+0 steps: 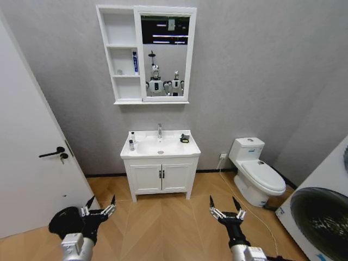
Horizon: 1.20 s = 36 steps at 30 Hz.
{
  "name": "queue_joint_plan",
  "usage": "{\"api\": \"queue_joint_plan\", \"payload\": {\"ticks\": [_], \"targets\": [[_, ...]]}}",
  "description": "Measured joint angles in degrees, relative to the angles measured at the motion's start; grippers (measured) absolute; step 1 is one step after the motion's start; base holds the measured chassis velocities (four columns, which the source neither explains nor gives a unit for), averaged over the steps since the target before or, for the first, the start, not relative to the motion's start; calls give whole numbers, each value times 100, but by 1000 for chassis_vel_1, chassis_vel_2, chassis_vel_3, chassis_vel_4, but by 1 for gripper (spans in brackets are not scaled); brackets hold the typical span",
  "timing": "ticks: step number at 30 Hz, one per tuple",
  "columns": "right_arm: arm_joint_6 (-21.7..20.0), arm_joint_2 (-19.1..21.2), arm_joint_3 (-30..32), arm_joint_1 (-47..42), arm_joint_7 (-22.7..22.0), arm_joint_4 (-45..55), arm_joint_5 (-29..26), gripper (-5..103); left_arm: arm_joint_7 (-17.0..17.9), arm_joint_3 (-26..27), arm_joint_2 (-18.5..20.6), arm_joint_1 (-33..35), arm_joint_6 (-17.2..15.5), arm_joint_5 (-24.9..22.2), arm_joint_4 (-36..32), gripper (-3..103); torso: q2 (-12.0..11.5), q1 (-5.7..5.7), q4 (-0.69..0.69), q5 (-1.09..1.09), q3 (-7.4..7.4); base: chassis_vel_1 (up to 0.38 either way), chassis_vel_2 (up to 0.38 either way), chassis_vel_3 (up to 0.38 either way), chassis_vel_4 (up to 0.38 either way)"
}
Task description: Move facial cleanser and shampoo from washbasin to cabinet, then wipe washbasin with towel.
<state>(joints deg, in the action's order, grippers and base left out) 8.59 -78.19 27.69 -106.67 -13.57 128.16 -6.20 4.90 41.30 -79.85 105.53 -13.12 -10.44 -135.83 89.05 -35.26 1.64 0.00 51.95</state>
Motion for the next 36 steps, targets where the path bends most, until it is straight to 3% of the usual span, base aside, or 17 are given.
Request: {"api": "queue_joint_plan", "payload": {"ticks": [20, 30, 36], "targets": [[12, 14, -59, 12, -24, -71, 80, 100, 14, -14, 88, 34, 49, 46, 36, 90, 0, -2, 0, 1, 0, -310, 304, 315, -317], [234, -5, -77, 88, 95, -177, 513, 100, 11, -15, 161, 41, 69, 52, 66, 90, -1, -4, 0, 1, 0, -301, 299, 272, -286], [346, 93, -303, 131, 242, -216, 593, 100, -204, -67, 548, -64, 220, 233, 348, 91, 0, 1, 6, -3, -1, -91, 53, 22, -50]]}}
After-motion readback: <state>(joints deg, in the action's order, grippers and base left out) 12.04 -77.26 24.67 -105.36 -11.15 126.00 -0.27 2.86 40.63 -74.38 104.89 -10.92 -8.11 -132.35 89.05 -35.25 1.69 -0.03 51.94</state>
